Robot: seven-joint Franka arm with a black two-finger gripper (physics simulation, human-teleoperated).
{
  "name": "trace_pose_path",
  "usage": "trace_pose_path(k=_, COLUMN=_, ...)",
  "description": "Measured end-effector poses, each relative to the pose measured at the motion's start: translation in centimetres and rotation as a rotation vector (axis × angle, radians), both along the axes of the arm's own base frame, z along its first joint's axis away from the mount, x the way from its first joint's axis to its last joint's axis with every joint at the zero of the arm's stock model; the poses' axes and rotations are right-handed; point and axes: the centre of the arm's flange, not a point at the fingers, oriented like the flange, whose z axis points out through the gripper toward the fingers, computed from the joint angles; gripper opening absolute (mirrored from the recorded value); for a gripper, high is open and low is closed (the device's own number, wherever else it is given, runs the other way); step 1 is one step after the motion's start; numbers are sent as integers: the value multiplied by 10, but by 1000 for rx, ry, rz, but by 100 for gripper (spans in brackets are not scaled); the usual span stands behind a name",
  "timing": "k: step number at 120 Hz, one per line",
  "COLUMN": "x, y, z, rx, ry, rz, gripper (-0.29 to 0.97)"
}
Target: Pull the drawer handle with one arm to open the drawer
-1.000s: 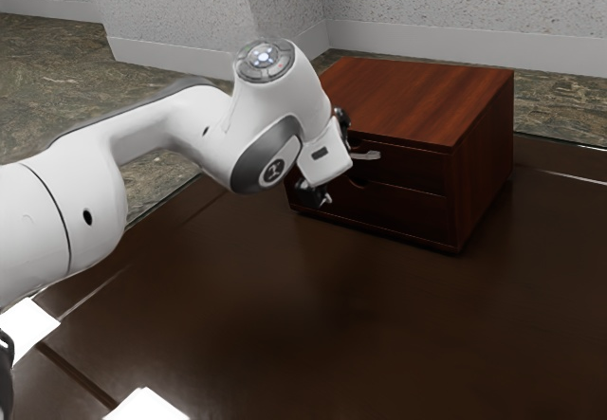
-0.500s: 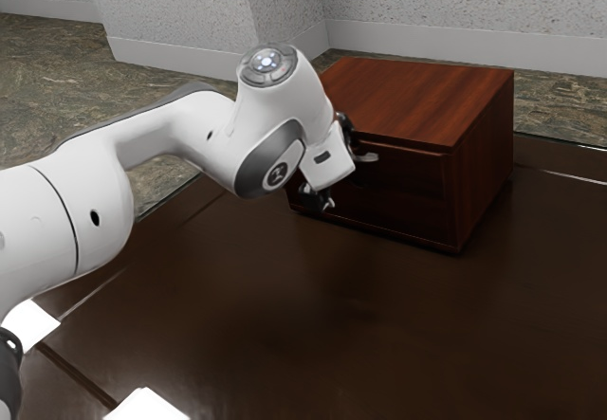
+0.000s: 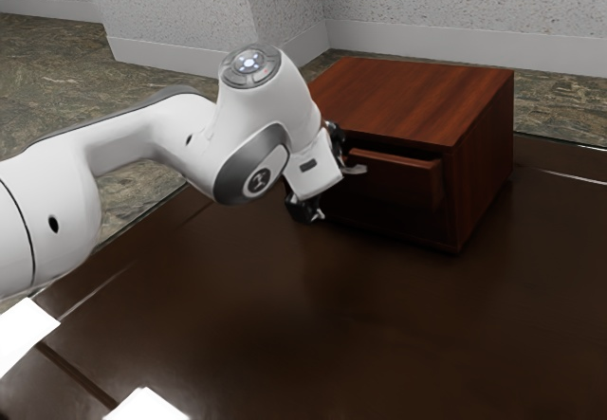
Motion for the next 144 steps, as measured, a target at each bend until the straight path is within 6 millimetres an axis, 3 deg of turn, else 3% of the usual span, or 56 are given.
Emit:
trace_pose_path(k=117, x=-113, y=14, z=15, rx=-118, ry=66, rz=-25, gripper=66)
trace_pose_path(k=144, x=-118, y=15, z=27, rx=-117, ry=74, rz=-21, gripper=68)
